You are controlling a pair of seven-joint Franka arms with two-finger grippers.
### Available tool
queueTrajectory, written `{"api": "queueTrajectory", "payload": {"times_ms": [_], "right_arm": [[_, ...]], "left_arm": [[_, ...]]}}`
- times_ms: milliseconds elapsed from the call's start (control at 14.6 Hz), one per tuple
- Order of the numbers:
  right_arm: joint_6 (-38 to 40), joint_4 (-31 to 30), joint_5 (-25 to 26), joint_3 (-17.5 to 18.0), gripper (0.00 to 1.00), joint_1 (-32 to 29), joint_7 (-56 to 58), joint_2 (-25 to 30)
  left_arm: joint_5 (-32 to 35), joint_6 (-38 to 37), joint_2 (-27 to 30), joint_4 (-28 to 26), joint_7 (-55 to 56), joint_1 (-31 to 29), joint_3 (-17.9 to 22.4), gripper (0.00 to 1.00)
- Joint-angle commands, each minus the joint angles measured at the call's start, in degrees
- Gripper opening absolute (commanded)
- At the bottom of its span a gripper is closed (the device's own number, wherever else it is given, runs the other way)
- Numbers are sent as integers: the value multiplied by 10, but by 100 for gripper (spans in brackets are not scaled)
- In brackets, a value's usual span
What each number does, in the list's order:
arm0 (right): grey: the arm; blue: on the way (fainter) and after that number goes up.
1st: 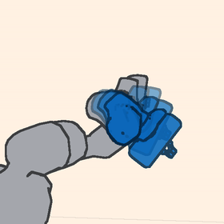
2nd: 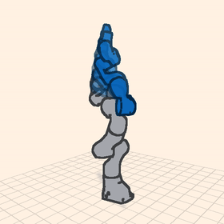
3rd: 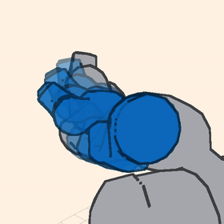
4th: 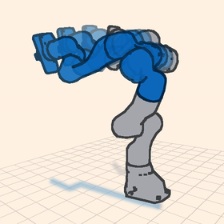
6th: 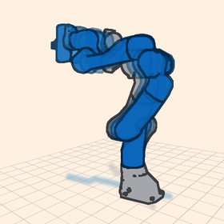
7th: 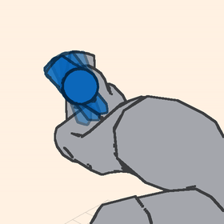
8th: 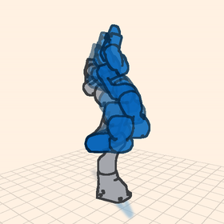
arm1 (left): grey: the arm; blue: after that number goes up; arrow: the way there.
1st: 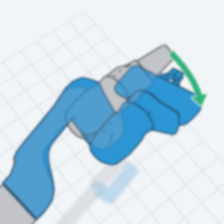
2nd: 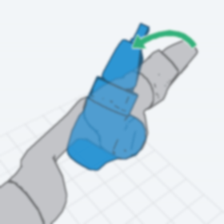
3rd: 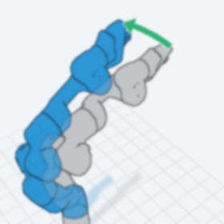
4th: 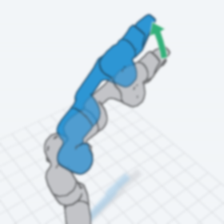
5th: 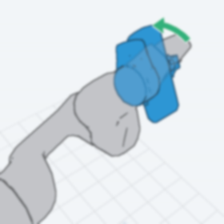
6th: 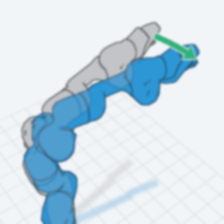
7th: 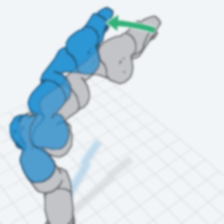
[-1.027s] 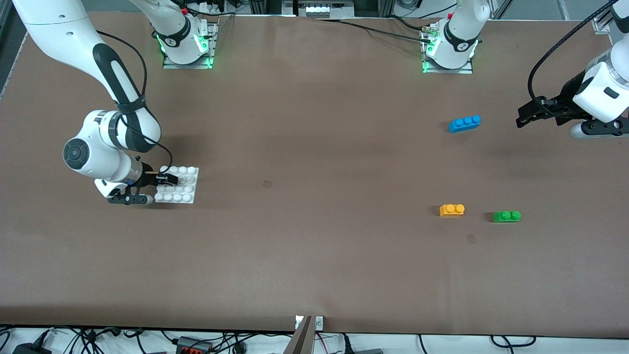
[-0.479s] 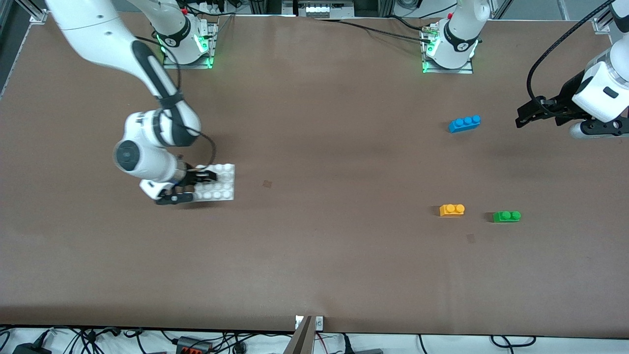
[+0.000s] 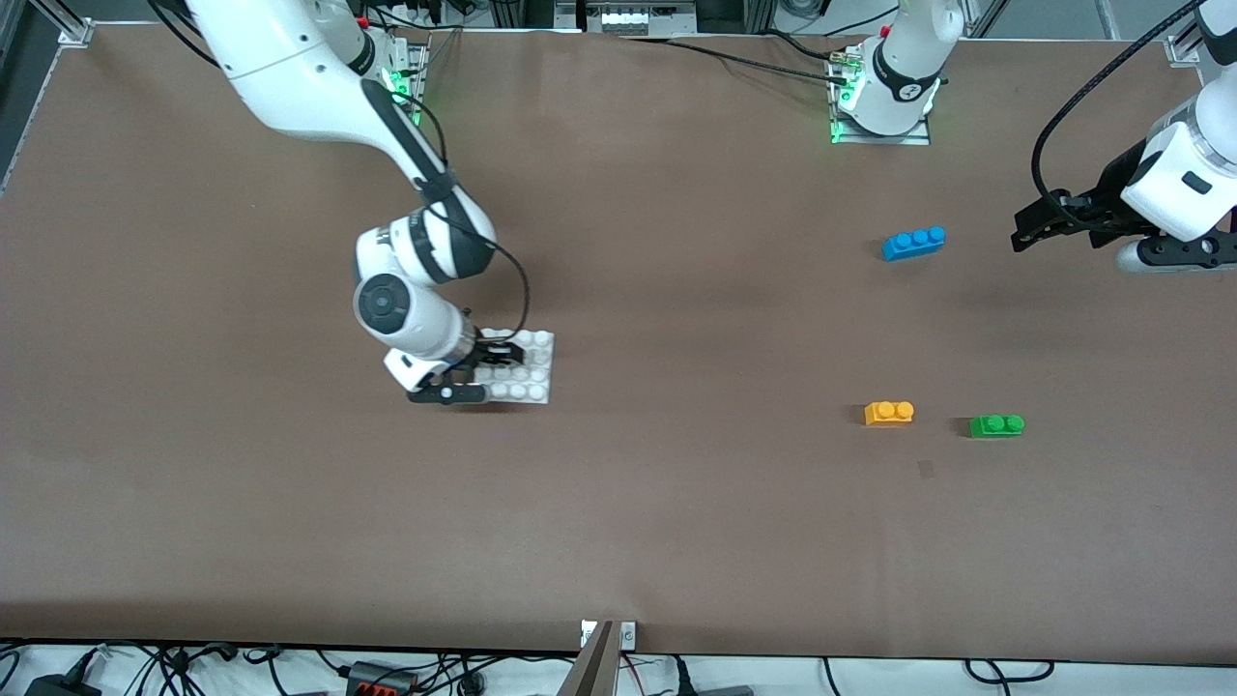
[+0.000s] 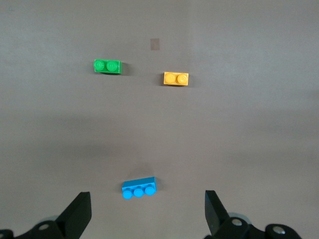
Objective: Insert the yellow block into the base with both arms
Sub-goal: 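Slide the white base plate toward the yellow block with the right gripper, then release the base plate with the right gripper while the left gripper reaches the yellow block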
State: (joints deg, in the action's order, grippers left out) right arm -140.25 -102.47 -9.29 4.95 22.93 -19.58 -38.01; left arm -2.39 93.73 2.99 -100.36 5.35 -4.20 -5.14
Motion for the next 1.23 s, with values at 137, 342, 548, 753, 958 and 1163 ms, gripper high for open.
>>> {"api": "queueTrajectory", "payload": {"times_ms": [137,342,548,753,958,1163], "right_arm": [[-3,103,-22,8,55,59,-25,-91],[-5,163,-68,21,55,83,-55,-132],[-7,196,-68,22,55,107,-91,-149],[-4,213,-71,23,55,117,-105,-145],[-2,225,-77,23,55,127,-103,-140],[23,226,-76,24,60,121,-99,-124]], "left_arm": [[-11,-4,-38,21,0,2,-1,100],[-9,25,-69,20,-6,3,-1,100],[-15,76,-103,8,-5,4,-2,100],[-18,193,-105,-77,-3,3,-17,100],[-23,285,-127,-114,-1,3,-24,100],[-24,362,-187,-129,0,9,-39,100]]}}
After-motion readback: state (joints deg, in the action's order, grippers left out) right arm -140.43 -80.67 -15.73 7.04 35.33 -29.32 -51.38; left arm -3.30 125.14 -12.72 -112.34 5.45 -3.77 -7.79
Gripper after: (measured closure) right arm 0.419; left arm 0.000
